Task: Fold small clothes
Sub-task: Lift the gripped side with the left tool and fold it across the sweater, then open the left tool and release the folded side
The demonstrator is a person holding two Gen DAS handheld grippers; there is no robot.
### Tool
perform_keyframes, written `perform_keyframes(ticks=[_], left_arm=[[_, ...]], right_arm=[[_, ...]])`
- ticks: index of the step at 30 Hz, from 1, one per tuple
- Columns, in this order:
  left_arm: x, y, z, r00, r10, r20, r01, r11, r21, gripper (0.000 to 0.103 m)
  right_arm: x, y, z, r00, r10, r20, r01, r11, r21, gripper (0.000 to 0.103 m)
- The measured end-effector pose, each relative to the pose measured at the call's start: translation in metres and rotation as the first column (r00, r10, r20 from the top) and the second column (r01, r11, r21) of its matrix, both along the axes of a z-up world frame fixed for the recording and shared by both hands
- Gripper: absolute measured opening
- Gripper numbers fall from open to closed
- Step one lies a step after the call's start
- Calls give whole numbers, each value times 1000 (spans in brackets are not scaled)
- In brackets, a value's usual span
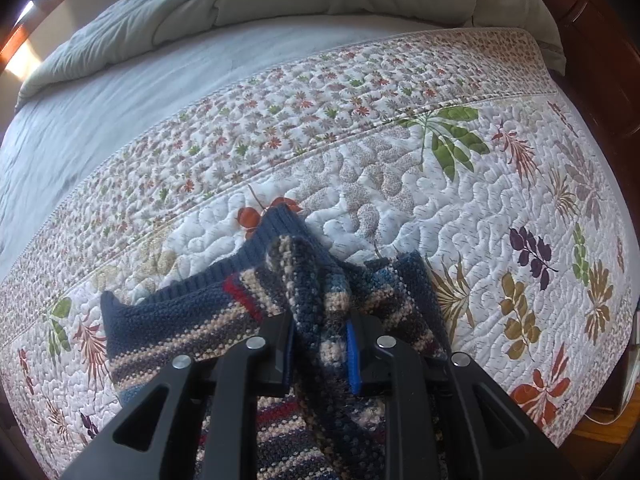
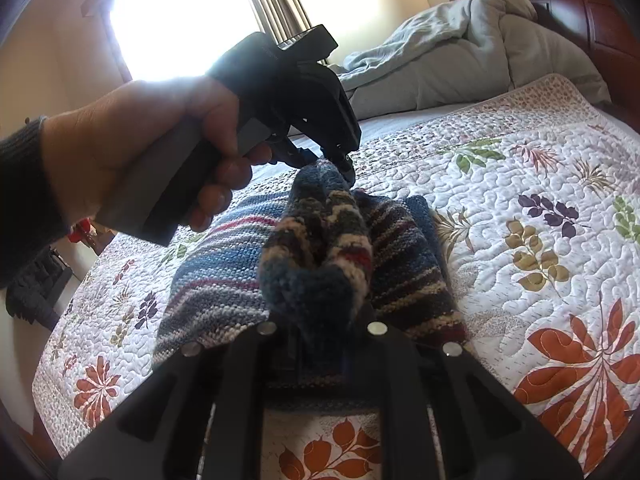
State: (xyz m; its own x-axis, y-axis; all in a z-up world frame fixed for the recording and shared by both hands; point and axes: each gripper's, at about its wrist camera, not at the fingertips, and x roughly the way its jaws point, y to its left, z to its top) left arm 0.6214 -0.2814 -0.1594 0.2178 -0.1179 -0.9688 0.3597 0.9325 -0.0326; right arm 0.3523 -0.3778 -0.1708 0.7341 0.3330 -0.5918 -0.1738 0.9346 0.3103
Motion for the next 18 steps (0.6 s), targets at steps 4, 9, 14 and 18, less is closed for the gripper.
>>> perform_keyframes(ticks=[4,9,14,18], left_arm=[[2,-5,-10,1000,0,-9,0,1000,-1,20],[3,-9,-23,1000,5,-15,-5,1000,-3,21],[2,-12,-23,1000,2,-5,-2,999,-32,37],[6,-2,0,999,44,17,-42,992,-118,65]], right_arm=[[2,-4,-6,1000,1,-11,-1,1000,-8,11],[8,-13,-15,999,6,-41,-5,1000,16,11],[11,-21,-24,996,26,-80,-21,997,71,11],[17,-36,-35,987,63,-149,-31,978,208,12]])
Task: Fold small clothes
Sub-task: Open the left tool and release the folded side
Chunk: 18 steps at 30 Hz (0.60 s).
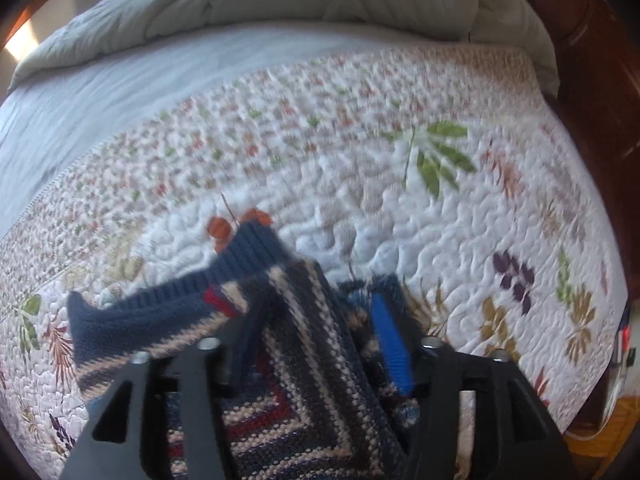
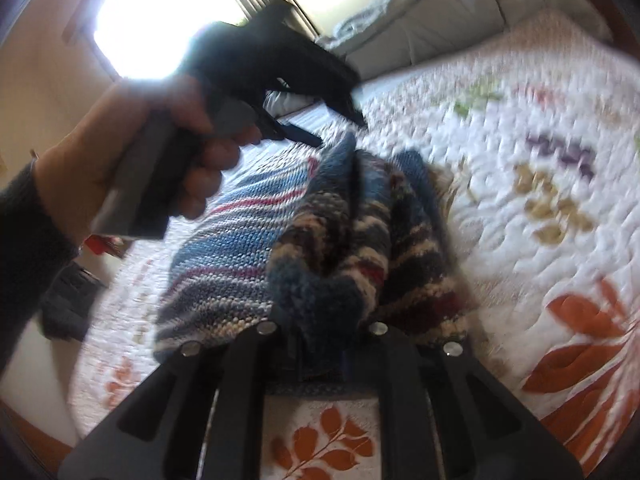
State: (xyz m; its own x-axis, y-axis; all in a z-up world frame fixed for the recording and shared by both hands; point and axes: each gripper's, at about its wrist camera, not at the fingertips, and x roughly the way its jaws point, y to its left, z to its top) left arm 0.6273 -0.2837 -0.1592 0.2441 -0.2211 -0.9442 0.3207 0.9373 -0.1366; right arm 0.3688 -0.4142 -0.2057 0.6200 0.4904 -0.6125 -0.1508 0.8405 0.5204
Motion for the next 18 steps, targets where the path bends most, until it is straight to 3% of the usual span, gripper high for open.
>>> perform_keyframes(ticks=[3,5,6,8,10,15,16,18], left_arm=[[0,18,33,998,21,56,-18,998,-59,72],[-6,38,55,995,36,93,-28,996,-85,78],[-11,51,65,993,45,108,-34,995,-95,78],[-26,74,76,991,43,130,-29,994,-106,82],[-48,102,76,988,44,149,-28,993,-111,85],[-106,174,43,993,96,69,-80,975,-209,86],[-117,185,34,994,99,45,-87,971,-222,86],[-133,198,24,995,94,43,-83,974,-212,86]], right_arm=[[2,-14,-9,999,8,-53,-2,994,113,20],[3,-24,-14,995,13,-99,4,985,172,40],[3,-29,-16,993,20,-118,5,978,207,54],[3,-39,-16,991,42,-130,-4,962,273,58],[2,-52,-17,988,61,-144,-6,934,357,70],[13,-74,-27,969,130,-212,-2,856,517,71],[19,-71,-26,962,154,-225,-17,859,512,72],[31,-62,-22,938,188,-292,-46,900,433,72]])
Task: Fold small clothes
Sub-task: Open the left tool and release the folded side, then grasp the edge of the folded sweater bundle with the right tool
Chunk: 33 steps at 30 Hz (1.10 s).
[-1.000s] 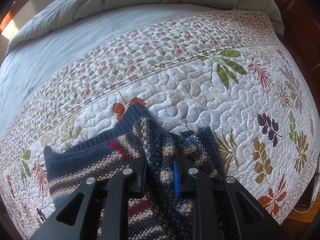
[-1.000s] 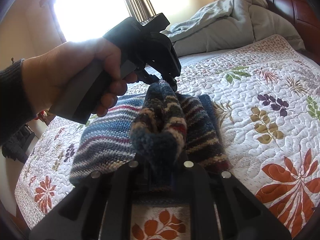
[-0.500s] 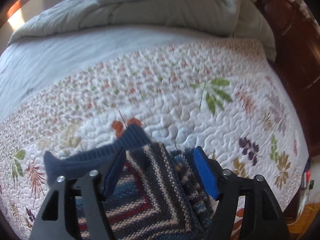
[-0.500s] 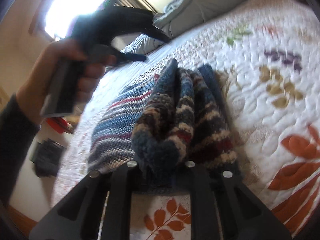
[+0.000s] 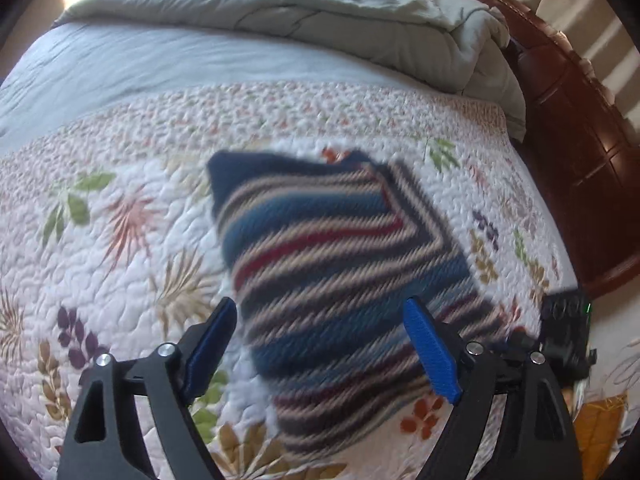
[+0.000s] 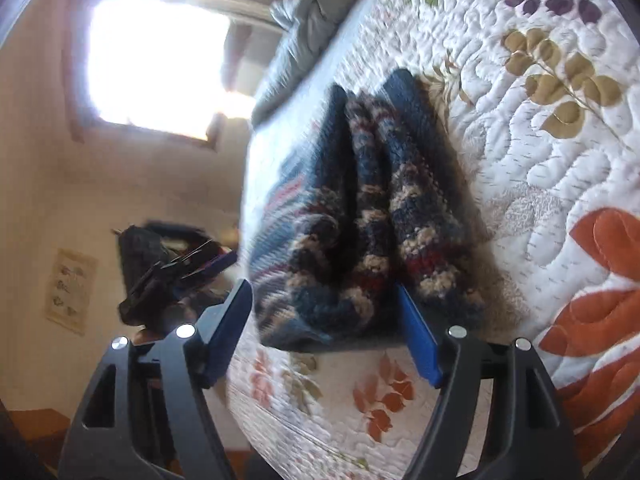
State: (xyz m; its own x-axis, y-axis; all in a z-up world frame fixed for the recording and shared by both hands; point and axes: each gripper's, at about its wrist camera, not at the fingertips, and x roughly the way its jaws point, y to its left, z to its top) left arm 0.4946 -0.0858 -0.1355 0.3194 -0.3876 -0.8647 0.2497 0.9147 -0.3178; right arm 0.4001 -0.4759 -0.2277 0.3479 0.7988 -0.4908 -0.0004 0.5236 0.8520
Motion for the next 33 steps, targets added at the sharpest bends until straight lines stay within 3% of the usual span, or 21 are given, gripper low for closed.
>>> perform_keyframes(ticks=[2,5,7,10,12,14,16,19,21,23,26,28,33], left_arm=[[-11,13,-7,1000,13,9,-13,1000,-16,86],[-17,20,-16,1000,19,-25,-21,998,-52,86],[-21,18,-18,1000,7,-21,-8,999,-52,86],[-27,11,-13,1000,-16,-9,15,998,-61,86],[-30,5,-8,999,-38,7,38,997,-70,86],[-32,1,-5,999,-51,12,52,996,-75,86],[-34,-4,-4,998,-65,12,66,994,-89,86],[-38,-15,-9,996,-90,18,91,993,-78,86],[-39,-23,-12,994,-104,21,105,992,-68,86],[-39,-29,-16,993,-118,13,119,991,-60,86],[-36,-37,-27,991,-129,-23,128,992,-18,86],[-34,-41,-38,990,-128,-52,129,991,18,86],[-35,-40,-61,989,-114,-96,117,992,34,87]], right_arm=[[8,12,3,998,40,-54,-43,998,-53,72],[24,26,3,991,66,-120,-72,996,-53,67],[37,32,4,987,71,-141,-79,996,-51,25],[48,31,28,993,64,-98,-74,992,-103,20],[46,27,57,997,67,-25,-70,987,-143,19],[34,17,84,997,64,37,-57,985,-161,18],[17,9,90,995,63,81,-45,975,-217,18],[0,-16,61,996,4,87,19,964,-266,18],[-2,-23,21,999,-2,41,10,980,-198,19],[-6,-22,9,996,1,93,15,985,-171,21],[-3,-29,7,995,3,99,6,996,-93,33],[6,-36,14,996,-5,94,11,998,-62,60],[45,-46,33,998,17,59,-12,997,-76,64]])
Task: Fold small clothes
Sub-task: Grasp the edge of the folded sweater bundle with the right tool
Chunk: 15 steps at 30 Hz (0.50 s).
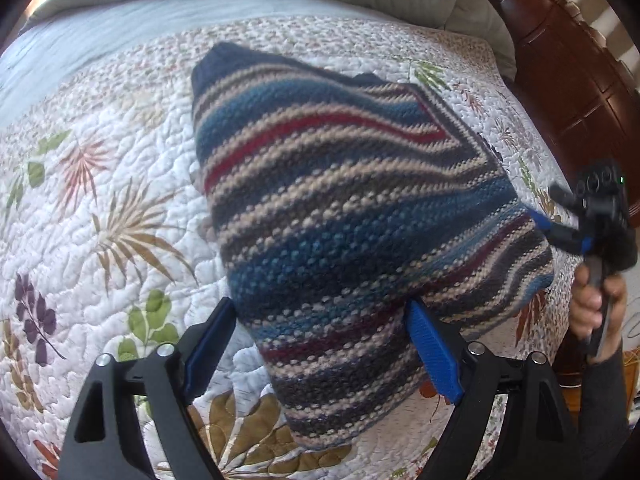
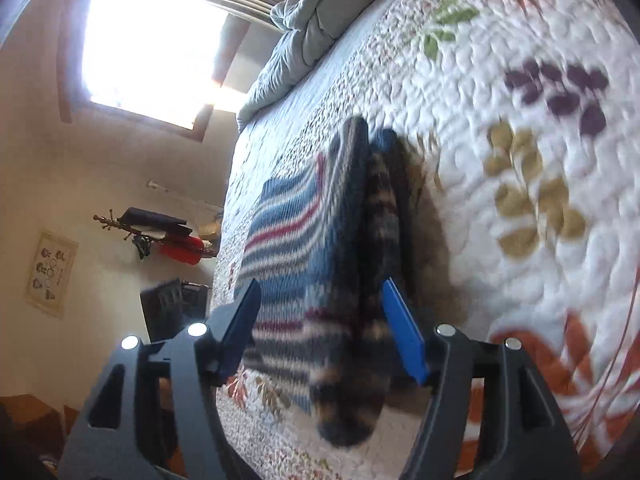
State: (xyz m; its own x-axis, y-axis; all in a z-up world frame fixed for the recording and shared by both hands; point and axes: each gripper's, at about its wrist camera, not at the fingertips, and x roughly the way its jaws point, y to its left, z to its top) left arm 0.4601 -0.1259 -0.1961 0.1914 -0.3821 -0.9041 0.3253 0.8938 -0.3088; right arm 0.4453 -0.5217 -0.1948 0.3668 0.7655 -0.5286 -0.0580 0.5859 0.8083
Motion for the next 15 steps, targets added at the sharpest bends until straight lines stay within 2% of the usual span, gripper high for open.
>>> perform_keyframes(ticks=[4,6,7,8,9,10,13,14,15], left_arm=[[-1,1,0,1000,11,3,-11,1000,-17,87],[-2,2,5,1000,15,10,-14,1000,-23,86],[-4,5,10,1000,13,19,-12,1000,-27,86],[-7,7,17,999,10,34,-9,999,-34,86],[-8,8,27,998,7,64,-4,999,-50,86],[-9,10,34,992,89,93,-83,994,-70,86],[-13,15,57,978,91,188,-60,985,-164,86],[-13,12,57,976,83,203,-50,985,-162,86],[-9,8,50,978,78,194,-53,990,-132,86]], right_arm=[[39,16,5,999,38,-19,-39,997,-59,64],[58,30,3,998,53,-32,-56,990,-126,64],[63,34,1,997,57,-43,-62,988,-144,58],[68,40,1,997,69,-45,-76,985,-155,45],[70,46,5,995,96,-36,-101,978,-182,10],[72,54,9,995,104,-11,-103,970,-221,10],[71,56,32,989,97,116,-62,959,-277,8],[71,54,36,985,84,153,-37,957,-288,8],[72,48,31,988,60,142,-15,954,-301,8]])
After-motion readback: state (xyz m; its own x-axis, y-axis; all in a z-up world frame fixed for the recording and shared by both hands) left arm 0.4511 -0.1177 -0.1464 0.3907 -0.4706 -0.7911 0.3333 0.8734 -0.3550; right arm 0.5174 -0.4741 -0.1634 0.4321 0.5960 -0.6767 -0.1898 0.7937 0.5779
